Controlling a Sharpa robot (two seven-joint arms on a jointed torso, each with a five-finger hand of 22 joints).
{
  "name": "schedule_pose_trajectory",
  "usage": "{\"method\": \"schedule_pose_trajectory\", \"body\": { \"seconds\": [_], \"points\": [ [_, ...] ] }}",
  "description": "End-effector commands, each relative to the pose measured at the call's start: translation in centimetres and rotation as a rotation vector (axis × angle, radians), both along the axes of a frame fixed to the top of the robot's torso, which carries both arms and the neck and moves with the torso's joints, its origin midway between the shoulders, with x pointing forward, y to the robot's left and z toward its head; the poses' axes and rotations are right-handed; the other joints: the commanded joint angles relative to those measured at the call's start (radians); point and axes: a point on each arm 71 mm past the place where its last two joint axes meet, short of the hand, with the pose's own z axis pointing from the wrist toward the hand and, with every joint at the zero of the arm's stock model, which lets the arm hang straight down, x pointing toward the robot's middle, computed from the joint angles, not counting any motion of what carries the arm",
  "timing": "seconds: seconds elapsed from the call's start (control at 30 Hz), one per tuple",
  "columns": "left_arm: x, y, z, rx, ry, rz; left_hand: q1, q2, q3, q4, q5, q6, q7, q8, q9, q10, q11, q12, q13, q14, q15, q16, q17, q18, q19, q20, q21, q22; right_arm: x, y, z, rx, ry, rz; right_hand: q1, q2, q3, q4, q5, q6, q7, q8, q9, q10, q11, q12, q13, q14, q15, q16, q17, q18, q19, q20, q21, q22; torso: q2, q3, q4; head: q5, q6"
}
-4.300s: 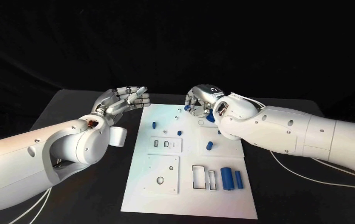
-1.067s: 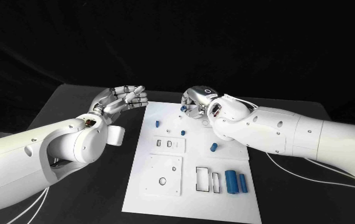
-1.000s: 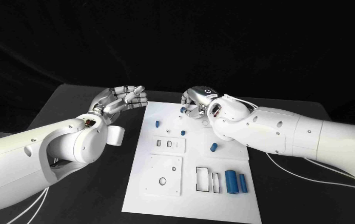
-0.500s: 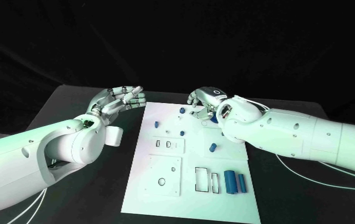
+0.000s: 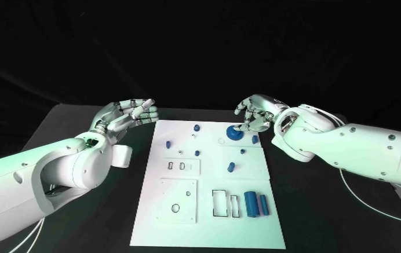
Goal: Assemble the parts on the task board
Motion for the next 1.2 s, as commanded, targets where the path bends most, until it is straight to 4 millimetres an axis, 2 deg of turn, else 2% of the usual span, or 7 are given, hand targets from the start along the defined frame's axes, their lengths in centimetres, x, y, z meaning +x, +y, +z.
{"method": "schedule_pose_trajectory", "body": {
  "seconds": [0.03,0.07,0.1,0.2,0.3,0.53,1.2],
  "points": [
    [0.0,-0.3,0.1,-0.017,-0.005,-0.034,-0.002,0.007,-0.007,-0.001,-0.006,-0.008,0.032,-0.005,-0.001,0.005,-0.001,-0.004,0.001,0.002,0.002,-0.003,-0.001,0.010,-0.007,0.003,-0.003,-0.001,0.2,-0.6,-0.9,0.026,0.120,-0.011,0.070,0.012,-0.063,0.074,-0.004,-0.028,0.001,0.034,-0.002,-0.002,0.002,0.248,0.224,0.069,0.001,0.035,0.085,-0.024,0.025,0.004,0.023,0.034,-0.007,0.0035,-0.0074,-0.005,-0.001],
    [0.0,-0.4,0.1,-0.017,-0.004,-0.037,-0.001,0.007,-0.007,-0.001,-0.005,-0.009,0.032,-0.005,-0.001,0.005,-0.001,-0.005,0.001,0.002,0.002,-0.004,-0.001,0.010,-0.007,0.003,-0.004,-0.001,0.3,-0.7,-1.0,0.025,0.127,-0.015,0.097,0.012,-0.084,0.114,-0.004,-0.039,0.003,0.050,-0.005,0.015,0.006,0.379,0.340,0.074,0.001,0.048,0.115,-0.026,0.031,0.007,0.028,0.045,-0.008,0.0043,-0.0080,-0.005,-0.001],
    [0.0,-0.4,0.1,-0.018,-0.004,-0.039,-0.001,0.007,-0.007,-0.001,-0.005,-0.009,0.032,-0.005,-0.001,0.005,-0.001,-0.005,0.001,0.002,0.002,-0.004,-0.001,0.010,-0.007,0.003,-0.004,-0.001,0.4,-0.8,-1.1,0.024,0.131,-0.017,0.112,0.010,-0.094,0.132,-0.004,-0.044,0.002,0.059,-0.007,0.024,0.009,0.445,0.399,0.076,0.005,0.054,0.127,-0.026,0.034,0.006,0.031,0.051,-0.008,0.0045,-0.0082,-0.004,-0.002],
    [0.0,-0.5,0.0,-0.020,-0.002,-0.045,-0.001,0.007,-0.007,-0.001,-0.005,-0.009,0.032,-0.005,-0.001,0.005,-0.001,-0.005,0.001,0.002,0.002,-0.004,-0.001,0.010,-0.007,0.003,-0.004,-0.001,0.8,-0.7,-1.6,0.021,0.141,-0.019,0.118,0.022,-0.107,0.129,-0.001,-0.053,0.007,0.082,-0.014,0.093,0.010,0.662,0.594,0.087,0.009,0.075,0.184,-0.033,0.051,0.011,0.053,0.084,-0.007,0.0058,-0.0066,-0.004,-0.002],
    [0.0,-0.5,0.0,-0.020,-0.001,-0.049,-0.001,0.007,-0.007,-0.001,-0.005,-0.009,0.032,-0.005,-0.001,0.005,-0.001,-0.005,0.001,0.002,0.002,-0.005,-0.001,0.010,-0.008,0.003,-0.004,-0.002,1.0,-0.2,-2.1,0.016,0.149,-0.011,0.122,0.029,-0.108,0.127,0.006,-0.057,0.010,0.097,-0.020,0.127,0.014,0.762,0.685,0.092,0.013,0.085,0.213,-0.036,0.060,0.015,0.064,0.101,-0.005,0.0075,-0.0032,-0.003,-0.003],
    [0.1,-0.5,-0.1,-0.020,0.003,-0.052,0.000,0.007,-0.007,-0.002,-0.005,-0.009,0.032,-0.005,-0.001,0.005,-0.001,-0.005,0.001,0.002,0.002,-0.005,-0.001,0.010,-0.008,0.003,-0.004,-0.002,1.5,0.9,-3.1,0.010,0.165,-0.001,0.131,0.035,-0.098,0.126,0.015,-0.058,0.011,0.109,-0.025,0.145,0.016,0.813,0.733,0.095,0.015,0.090,0.229,-0.038,0.066,0.017,0.072,0.114,-0.003,0.0072,0.0012,-0.001,-0.001],
    [0.0,-0.5,-0.1,-0.019,0.005,-0.052,0.001,0.008,-0.008,-0.002,-0.004,-0.009,0.032,-0.005,-0.001,0.005,-0.001,-0.007,0.001,0.002,0.003,-0.007,-0.001,0.010,-0.009,0.004,-0.005,-0.003,2.1,0.8,-3.8,-0.027,0.138,-0.034,0.144,0.044,-0.067,0.124,0.040,-0.046,0.011,0.129,-0.033,0.182,0.017,0.885,0.801,0.102,0.017,0.099,0.262,-0.044,0.081,0.019,0.093,0.143,-0.005,0.0062,-0.0010,0.002,-0.013]
  ]
}}
